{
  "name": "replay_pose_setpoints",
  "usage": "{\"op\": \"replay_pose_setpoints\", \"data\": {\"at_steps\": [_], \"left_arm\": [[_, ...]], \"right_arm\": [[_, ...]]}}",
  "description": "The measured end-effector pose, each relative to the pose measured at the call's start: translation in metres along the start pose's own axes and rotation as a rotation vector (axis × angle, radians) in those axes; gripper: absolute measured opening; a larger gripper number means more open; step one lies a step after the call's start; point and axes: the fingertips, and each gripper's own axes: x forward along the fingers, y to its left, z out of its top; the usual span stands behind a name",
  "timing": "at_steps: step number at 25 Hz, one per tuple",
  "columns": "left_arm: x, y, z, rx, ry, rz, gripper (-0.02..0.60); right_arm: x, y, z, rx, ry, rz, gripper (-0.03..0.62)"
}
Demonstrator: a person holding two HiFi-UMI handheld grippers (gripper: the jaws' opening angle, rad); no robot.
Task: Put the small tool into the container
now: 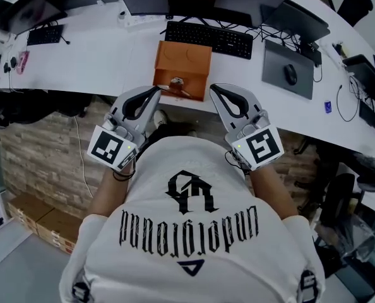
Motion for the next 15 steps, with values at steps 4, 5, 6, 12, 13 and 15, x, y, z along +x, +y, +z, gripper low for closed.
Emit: {"op": "replay_pose_setpoints", "data": {"at_steps": [4, 5, 6, 12, 13, 15], "left_arm": [[-0.001, -0.002, 0.003, -0.005, -0.001, 0.009, 0.014], [-0.001, -0.003, 0.004, -0.002, 0.001, 0.011, 0.012], [-0.002, -0.004, 0.004, 0.000, 0.002, 0.012, 0.014], [-0.012, -0.008, 0.005, -0.012, 0.005, 0.023, 0.014], [-0.015, -0.009, 0.005, -0.010, 0.008, 0.018, 0.014], [-0.020, -0.009, 0.006, -0.003, 0.009, 0.008, 0.014]], "right_arm": [[-0.004, -0.001, 0.004, -0.020, 0.002, 0.016, 0.015], [-0.003, 0.000, 0.004, -0.021, 0.001, 0.023, 0.015], [-0.003, 0.001, 0.004, -0.020, 0.000, 0.030, 0.014], [-0.003, 0.005, 0.005, 0.008, -0.003, 0.053, 0.014], [-0.002, 0.006, 0.005, 0.009, -0.004, 0.054, 0.014], [0.000, 0.011, 0.007, 0.011, -0.010, 0.054, 0.014]]}}
